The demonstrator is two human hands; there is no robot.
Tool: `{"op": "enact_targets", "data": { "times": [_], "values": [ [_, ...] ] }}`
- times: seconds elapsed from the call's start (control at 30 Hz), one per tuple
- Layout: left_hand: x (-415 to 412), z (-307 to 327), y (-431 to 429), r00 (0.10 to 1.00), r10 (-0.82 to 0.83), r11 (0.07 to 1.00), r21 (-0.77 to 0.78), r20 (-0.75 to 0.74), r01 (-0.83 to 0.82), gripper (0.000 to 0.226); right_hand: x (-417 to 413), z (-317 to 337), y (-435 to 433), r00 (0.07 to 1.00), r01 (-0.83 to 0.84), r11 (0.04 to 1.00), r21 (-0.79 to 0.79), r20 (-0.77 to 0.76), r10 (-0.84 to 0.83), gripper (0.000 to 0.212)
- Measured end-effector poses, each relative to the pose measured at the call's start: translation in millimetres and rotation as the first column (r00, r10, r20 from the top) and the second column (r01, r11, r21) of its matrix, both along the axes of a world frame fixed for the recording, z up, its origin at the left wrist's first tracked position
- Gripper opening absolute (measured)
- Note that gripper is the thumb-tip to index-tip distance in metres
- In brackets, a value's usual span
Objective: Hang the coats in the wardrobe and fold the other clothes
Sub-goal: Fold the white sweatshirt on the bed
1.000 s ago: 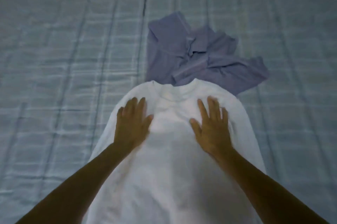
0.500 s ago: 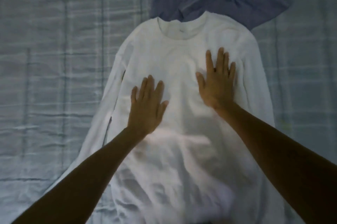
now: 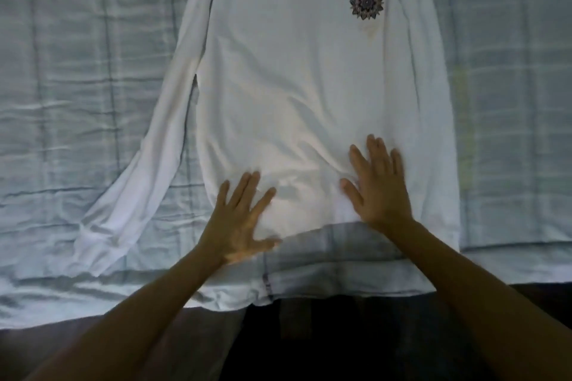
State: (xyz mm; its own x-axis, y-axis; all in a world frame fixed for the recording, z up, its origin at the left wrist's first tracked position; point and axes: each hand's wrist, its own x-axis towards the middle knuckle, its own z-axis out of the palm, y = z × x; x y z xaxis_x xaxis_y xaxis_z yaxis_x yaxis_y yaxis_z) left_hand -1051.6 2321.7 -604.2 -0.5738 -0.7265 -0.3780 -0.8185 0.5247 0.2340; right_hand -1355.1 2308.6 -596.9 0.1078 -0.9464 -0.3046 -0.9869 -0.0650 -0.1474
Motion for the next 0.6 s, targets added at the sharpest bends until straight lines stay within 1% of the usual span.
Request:
{"op": "enact_targets", "data": {
  "times": [0.07, 0.17, 0.27, 0.37, 0.4, 0.47, 0.5, 0.53, 0.6],
  "values": [
    [5, 1, 11, 1.0, -0.005, 1.0, -0.023, -0.012, 0.005, 0.092, -8, 3, 28, 1.0, -0.013, 0.999, -0.044, 0.01, 0.014, 0.069],
    [-5, 2, 24, 0.998, -0.04, 0.996, -0.083, -0.053, 0.035, 0.08, -18, -1, 69, 0.999, -0.036, 0.998, -0.048, 0.013, 0.037, 0.079],
    [-16, 7, 26, 0.995, -0.068, 0.992, -0.112, -0.079, 0.059, 0.076, -26, -5, 86, 0.998, -0.042, 0.998, -0.053, 0.033, 0.044, 0.079],
    [-15, 14, 15, 0.994, -0.105, 0.981, -0.168, -0.019, 0.1, 0.077, -26, -4, 83, 0.999, -0.047, 0.997, -0.062, 0.019, 0.048, 0.072],
    [-13, 16, 10, 0.994, -0.105, 0.979, -0.177, 0.014, 0.106, 0.08, -27, -5, 81, 1.0, -0.017, 0.998, -0.061, 0.015, 0.018, 0.075],
    [-6, 21, 2, 0.991, -0.104, 0.979, -0.169, 0.08, 0.116, 0.09, -29, -5, 79, 0.999, 0.049, 0.997, -0.052, 0.015, -0.048, 0.09],
    [-1, 23, 1, 0.988, -0.114, 0.977, -0.166, 0.105, 0.13, 0.095, -30, -4, 78, 0.998, 0.054, 0.997, -0.05, 0.016, -0.054, 0.096],
    [4, 27, 0, 0.984, -0.128, 0.974, -0.17, 0.125, 0.148, 0.097, -31, -3, 77, 0.999, 0.038, 0.998, -0.059, 0.019, -0.037, 0.098],
    [15, 36, 4, 0.977, -0.155, 0.966, -0.182, 0.146, 0.181, 0.097, -34, 2, 77, 0.999, -0.019, 0.995, -0.101, 0.029, 0.022, 0.096]
  ]
}}
